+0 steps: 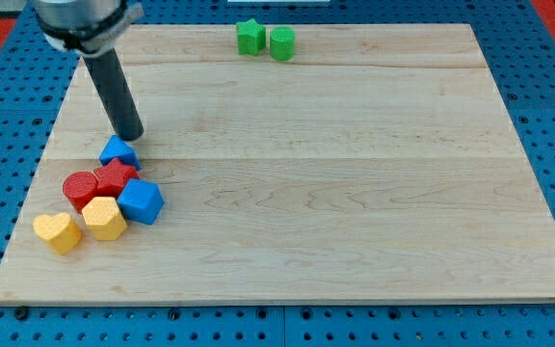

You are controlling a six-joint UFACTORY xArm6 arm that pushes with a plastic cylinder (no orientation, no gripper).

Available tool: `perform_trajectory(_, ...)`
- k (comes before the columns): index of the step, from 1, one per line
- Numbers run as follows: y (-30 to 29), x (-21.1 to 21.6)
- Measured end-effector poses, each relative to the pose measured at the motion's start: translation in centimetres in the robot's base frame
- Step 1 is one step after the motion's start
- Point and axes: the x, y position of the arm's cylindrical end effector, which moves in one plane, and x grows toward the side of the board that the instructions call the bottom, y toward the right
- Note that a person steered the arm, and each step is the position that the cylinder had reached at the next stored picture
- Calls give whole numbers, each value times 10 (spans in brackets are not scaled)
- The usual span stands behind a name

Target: Move the green star diagonally to the green circle

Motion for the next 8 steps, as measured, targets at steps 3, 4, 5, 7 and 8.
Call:
perform_trajectory(3,239,-115)
perform_trajectory(4,244,-193)
perform_trajectory(5,243,-230)
perform_trajectory(7,148,-229)
perform_trajectory(8,111,-210)
